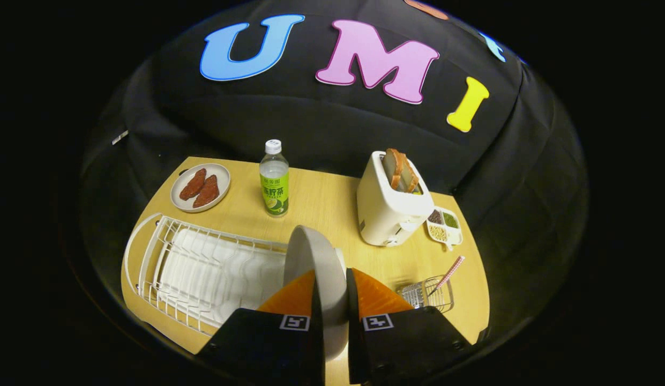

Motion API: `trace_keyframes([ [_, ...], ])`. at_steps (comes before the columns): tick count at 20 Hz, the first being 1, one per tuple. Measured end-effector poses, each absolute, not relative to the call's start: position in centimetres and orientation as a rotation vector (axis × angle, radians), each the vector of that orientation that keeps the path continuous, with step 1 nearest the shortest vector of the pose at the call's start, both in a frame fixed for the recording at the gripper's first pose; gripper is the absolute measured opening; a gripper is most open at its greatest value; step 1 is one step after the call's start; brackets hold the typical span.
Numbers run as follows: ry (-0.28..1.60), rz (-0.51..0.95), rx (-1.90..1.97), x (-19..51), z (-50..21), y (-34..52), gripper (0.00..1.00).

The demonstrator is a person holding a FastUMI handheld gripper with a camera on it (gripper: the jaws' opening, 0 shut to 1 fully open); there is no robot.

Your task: Take the plate from the dish rack, then take the spoon from the basket and place it into the plate.

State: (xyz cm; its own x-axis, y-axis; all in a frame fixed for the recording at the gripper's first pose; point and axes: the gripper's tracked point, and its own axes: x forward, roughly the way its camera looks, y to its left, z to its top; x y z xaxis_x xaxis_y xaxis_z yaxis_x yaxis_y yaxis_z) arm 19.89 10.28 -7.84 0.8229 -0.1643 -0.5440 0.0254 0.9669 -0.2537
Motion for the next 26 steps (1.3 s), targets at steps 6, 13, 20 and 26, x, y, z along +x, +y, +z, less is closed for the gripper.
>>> trace_keyframes([
  [6,0.622,-0.079,-0.106,19.7,-7.0,8.4,0.17],
  [13,0.574,0.062,0.088,15.4,-3.9,6.8,0.18],
  [20,0.575,0.145,0.221,7.0,-4.6,1.3,0.17],
  [26,0.648,0.143,0.321,-0.2,-9.1,-5.3,0.17],
])
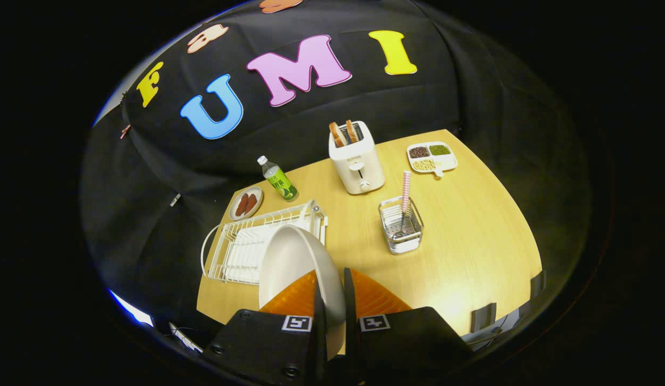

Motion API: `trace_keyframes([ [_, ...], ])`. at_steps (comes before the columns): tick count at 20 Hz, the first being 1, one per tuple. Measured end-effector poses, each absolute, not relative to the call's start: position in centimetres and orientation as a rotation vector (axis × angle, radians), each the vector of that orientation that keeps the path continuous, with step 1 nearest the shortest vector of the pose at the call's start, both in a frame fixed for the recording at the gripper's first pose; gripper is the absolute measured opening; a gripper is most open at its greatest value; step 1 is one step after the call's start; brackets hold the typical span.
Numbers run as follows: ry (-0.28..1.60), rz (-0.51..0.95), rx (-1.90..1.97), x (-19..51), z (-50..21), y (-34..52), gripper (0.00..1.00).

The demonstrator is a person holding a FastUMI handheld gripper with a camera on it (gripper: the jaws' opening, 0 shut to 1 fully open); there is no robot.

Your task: Take the plate from the dish rack, then take the spoon from the basket and place it into the plate.

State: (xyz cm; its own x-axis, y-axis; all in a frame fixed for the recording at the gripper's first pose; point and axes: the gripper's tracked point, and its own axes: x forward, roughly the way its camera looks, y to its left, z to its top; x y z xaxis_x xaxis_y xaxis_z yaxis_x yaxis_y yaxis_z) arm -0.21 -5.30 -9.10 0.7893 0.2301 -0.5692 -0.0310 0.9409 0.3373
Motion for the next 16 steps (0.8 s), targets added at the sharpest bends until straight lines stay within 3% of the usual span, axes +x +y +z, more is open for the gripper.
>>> trace_keyframes([
  [5,0.717,0.171,0.292,-2.3,-15.3,-8.5,0.17],
  [16,0.889,0.337,0.351,4.0,-25.9,-8.5,0.18],
])
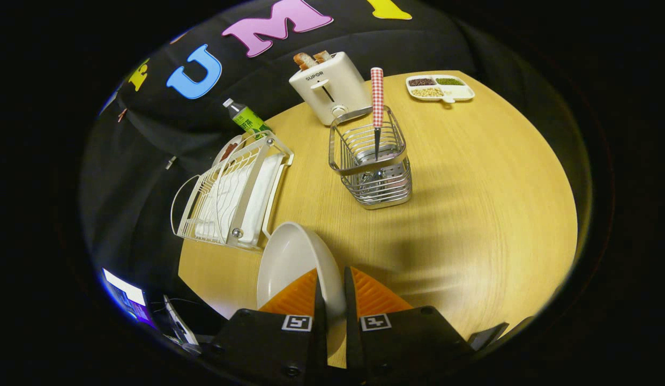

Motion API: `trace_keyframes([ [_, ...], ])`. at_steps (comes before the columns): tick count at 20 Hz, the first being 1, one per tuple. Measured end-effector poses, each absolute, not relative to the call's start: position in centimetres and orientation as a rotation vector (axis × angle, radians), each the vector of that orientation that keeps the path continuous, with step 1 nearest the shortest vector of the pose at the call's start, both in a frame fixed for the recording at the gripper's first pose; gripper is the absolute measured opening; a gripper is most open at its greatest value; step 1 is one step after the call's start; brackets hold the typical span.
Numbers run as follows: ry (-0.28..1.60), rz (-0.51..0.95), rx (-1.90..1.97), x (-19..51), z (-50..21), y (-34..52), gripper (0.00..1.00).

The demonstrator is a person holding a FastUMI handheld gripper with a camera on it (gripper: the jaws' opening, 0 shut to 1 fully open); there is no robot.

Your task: Take the plate from the dish rack, then take the spoon from the basket and place it into the plate.

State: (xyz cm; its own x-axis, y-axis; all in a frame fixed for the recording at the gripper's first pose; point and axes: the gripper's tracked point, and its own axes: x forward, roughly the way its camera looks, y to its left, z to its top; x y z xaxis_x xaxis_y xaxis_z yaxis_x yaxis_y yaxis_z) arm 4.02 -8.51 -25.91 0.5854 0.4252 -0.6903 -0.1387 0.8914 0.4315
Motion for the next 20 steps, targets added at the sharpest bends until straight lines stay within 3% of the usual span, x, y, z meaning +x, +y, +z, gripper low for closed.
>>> trace_keyframes([
  [3,0.901,0.347,0.314,4.9,-27.0,-9.6,0.21],
  [7,0.915,0.341,0.285,5.4,-27.8,-11.4,0.18],
  [8,0.901,0.34,0.287,5.7,-27.4,-11.6,0.31],
  [10,0.823,0.324,0.235,6.5,-26.0,-12.6,0.31],
  [14,0.61,0.35,0.141,8.6,-21.6,-13.0,0.97],
  [20,0.447,0.297,0.162,11.3,-16.3,-13.9,0.98],
])
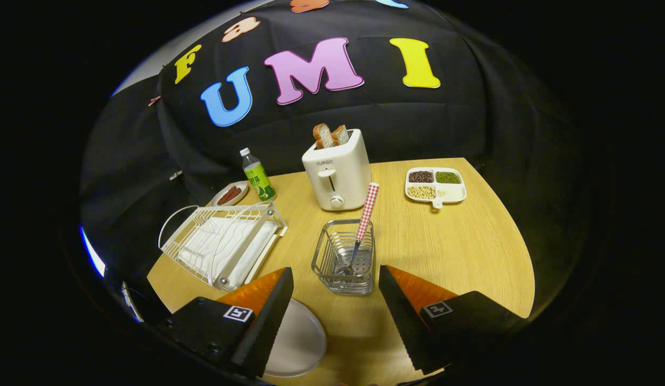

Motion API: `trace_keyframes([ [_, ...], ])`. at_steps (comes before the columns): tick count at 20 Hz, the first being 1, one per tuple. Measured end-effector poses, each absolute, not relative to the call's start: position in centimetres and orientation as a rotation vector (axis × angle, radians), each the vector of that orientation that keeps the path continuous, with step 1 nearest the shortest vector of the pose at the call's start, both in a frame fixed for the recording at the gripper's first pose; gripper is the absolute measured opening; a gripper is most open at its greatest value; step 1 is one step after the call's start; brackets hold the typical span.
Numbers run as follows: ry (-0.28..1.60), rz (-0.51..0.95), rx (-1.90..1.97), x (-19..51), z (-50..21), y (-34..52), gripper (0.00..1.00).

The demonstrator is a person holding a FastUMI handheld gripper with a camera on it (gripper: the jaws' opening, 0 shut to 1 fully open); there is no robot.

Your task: Take the plate from the dish rack, then take the spoon from the basket and place it into the plate.

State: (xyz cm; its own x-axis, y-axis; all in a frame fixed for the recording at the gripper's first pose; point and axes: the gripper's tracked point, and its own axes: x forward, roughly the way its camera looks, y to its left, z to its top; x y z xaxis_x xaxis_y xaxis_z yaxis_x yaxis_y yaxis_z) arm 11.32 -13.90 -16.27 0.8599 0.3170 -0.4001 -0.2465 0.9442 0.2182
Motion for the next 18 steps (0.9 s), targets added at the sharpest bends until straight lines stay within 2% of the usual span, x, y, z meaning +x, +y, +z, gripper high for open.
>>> trace_keyframes([
  [8,0.357,0.215,0.111,19.5,-12.8,-15.7,0.99],
  [14,0.405,0.21,0.085,23.8,-14.4,-15.1,0.98],
  [17,0.449,0.19,0.13,25.6,-15.9,-14.8,0.95],
  [18,0.47,0.176,0.151,26.0,-16.4,-14.9,0.9],
])
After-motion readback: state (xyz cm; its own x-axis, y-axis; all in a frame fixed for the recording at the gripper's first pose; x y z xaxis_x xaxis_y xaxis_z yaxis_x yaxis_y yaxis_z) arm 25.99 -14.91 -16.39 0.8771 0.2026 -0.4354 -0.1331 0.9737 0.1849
